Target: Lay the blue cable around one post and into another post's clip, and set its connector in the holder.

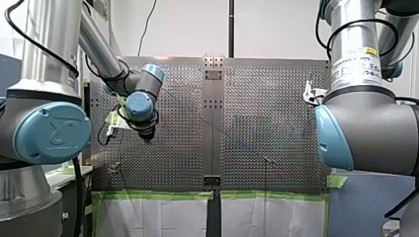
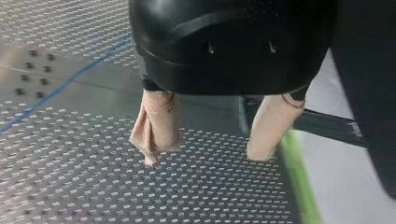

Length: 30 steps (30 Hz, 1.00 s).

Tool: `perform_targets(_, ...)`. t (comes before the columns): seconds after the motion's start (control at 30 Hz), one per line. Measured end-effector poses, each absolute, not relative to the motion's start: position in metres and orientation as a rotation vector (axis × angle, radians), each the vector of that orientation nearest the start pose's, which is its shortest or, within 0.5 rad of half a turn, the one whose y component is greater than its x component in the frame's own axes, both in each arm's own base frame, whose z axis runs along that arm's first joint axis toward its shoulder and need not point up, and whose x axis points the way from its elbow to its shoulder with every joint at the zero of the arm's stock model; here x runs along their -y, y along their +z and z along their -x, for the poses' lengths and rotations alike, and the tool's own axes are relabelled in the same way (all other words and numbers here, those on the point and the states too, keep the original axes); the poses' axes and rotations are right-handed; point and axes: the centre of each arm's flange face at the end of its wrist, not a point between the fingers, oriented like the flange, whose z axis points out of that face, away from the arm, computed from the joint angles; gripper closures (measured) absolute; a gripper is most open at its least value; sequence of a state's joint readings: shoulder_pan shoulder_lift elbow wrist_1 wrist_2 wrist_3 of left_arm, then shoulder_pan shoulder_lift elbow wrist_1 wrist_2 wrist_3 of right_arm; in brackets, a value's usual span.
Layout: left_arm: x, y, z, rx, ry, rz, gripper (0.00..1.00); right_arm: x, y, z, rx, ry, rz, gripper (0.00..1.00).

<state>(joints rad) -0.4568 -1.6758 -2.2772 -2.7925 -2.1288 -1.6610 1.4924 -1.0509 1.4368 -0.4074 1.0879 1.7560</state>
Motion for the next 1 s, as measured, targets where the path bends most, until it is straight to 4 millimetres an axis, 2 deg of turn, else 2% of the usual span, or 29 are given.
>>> perform_targets(0.2,0.226,0.144,-0.248,-1.994,0.248,-0.047,0.0,0.677,0.286,-0.127,1.133,1.635,-1.428,0.0)
perform_targets(0.4,0.229,0.125,-0.222,-2.006,0.21,-0.069,0.0,0.677,0.286,-0.127,1.133,1.635,-1.428,0.0)
perform_targets(0.6,0.245,0.12,-0.206,-1.988,0.07,-0.092,0.0,0.677,0.286,-0.127,1.133,1.635,-1.428,0.0)
perform_targets(1.0,0.284,0.121,-0.185,-1.919,-0.2,-0.148,0.0,0.677,0.286,-0.127,1.133,1.635,-1.428,0.0)
